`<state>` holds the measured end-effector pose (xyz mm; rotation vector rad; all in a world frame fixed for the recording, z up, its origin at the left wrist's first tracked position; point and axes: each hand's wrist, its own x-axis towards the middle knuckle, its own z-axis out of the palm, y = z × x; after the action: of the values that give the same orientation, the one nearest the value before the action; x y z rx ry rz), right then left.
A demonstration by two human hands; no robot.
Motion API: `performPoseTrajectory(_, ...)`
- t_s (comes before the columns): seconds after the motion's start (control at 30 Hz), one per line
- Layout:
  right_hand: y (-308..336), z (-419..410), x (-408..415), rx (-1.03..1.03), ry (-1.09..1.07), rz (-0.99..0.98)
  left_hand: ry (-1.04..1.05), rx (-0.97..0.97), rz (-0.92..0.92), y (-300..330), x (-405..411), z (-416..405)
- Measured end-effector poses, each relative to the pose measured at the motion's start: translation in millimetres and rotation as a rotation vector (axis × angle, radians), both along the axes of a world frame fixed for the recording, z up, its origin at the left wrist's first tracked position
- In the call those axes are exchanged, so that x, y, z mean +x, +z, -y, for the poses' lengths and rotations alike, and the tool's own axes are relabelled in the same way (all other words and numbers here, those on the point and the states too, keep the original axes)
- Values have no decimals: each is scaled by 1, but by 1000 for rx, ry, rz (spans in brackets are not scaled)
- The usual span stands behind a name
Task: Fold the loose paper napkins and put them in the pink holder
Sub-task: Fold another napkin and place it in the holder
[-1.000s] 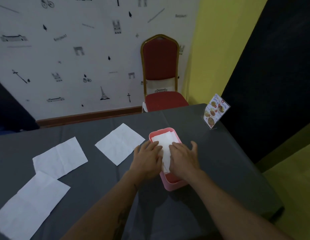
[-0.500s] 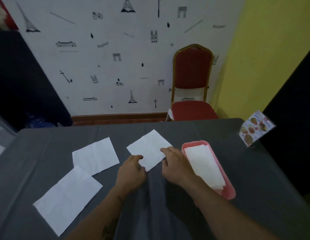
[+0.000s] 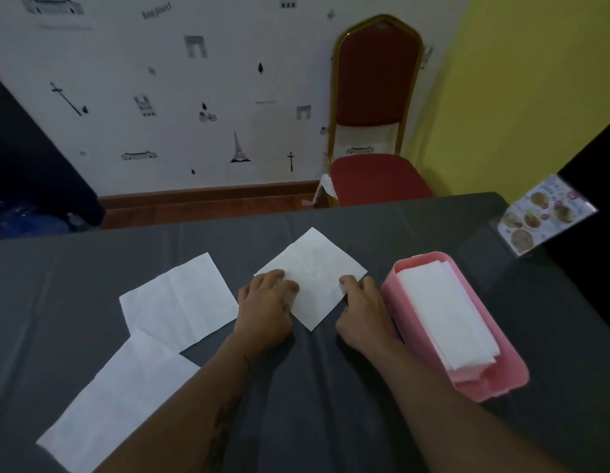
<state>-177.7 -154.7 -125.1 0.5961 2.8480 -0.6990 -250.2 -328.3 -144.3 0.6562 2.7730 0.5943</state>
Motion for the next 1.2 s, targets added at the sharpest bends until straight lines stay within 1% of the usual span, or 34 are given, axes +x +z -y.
performPoseTrajectory(0.13,-8,-4,-6,41,-16,-82,60,92,-88,-10,-8,1)
performPoseTrajectory(0.27,-13,-7,-10,78,0,-143,71,120,-104,-14,-14,-1)
performPoseTrajectory(0.33,-16,-8,-12,91,17,-158,32,125,-109,-16,-14,1)
performPoseTrajectory(0.4,-15,-7,-14,89,30,-170,-46,117,-68,-18,-11,5)
performPoseTrajectory(0.47,-12,-3,-13,47,84,-180,-89,102,-35,-19,-8,7)
performPoseTrajectory(0.6,-10,9,2,-52,306,-154,-85,53,-47,-19,-11,11)
performPoseTrajectory(0.67,-15,13,10,-59,327,-159,-81,27,-48,-19,-12,12)
performPoseTrajectory(0.77,-24,14,11,-39,284,-207,-35,47,-61,-21,-13,10)
performPoseTrajectory(0.9,-30,19,8,38,276,-324,31,103,-75,-23,-12,6)
performPoseTrajectory(0.97,-31,20,8,29,245,-353,43,130,-75,-21,-11,5)
performPoseTrajectory(1.1,-23,19,3,-134,117,-354,-27,123,-97,-9,-1,8)
performPoseTrajectory(1.2,-5,15,2,-372,-98,-351,-42,114,-141,3,0,7)
